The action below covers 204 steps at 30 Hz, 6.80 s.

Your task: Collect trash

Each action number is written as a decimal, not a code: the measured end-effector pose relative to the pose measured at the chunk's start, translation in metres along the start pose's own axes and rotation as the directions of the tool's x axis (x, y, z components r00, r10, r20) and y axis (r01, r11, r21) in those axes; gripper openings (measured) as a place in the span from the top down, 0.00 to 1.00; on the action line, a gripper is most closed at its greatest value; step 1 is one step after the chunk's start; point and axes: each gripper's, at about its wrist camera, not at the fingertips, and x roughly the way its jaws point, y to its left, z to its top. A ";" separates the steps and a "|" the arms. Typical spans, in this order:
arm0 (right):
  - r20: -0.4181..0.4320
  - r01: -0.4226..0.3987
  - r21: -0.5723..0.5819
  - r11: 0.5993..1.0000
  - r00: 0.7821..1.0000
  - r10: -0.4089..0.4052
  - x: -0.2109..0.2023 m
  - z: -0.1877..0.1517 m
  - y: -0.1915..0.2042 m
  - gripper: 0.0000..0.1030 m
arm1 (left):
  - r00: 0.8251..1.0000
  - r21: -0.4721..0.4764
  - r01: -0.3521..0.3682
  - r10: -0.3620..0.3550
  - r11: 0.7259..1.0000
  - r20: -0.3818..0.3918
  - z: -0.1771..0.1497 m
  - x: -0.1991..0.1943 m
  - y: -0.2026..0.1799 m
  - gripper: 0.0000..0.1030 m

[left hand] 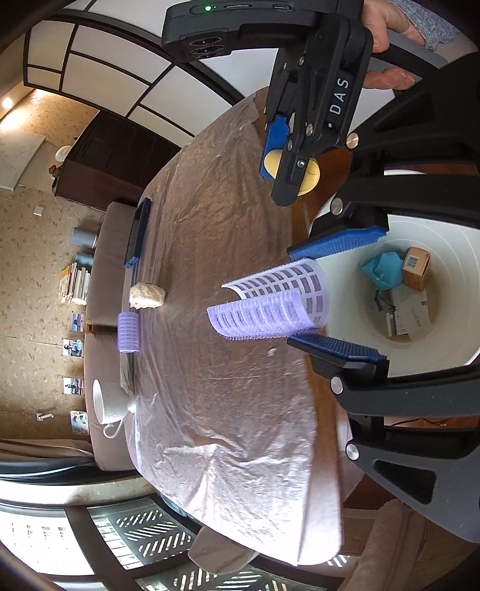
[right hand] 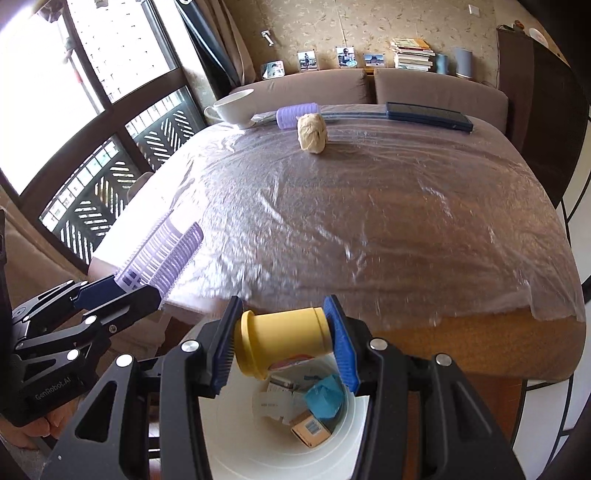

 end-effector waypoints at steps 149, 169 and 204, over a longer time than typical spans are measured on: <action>0.028 0.220 -0.007 0.976 0.975 -0.219 0.184 0.198 -0.012 0.65 | 0.996 0.119 0.014 -0.003 0.993 -0.092 0.245 0.249 0.059 0.23; 0.047 0.135 0.091 0.987 0.989 -0.140 0.163 0.183 -0.027 0.80 | 0.998 0.078 0.030 -0.026 0.997 -0.053 0.240 0.223 0.068 0.23; 0.041 0.152 0.126 0.980 0.987 -0.158 0.104 0.135 -0.013 0.80 | 0.996 0.027 0.089 -0.089 0.996 -0.015 0.154 0.112 0.074 0.23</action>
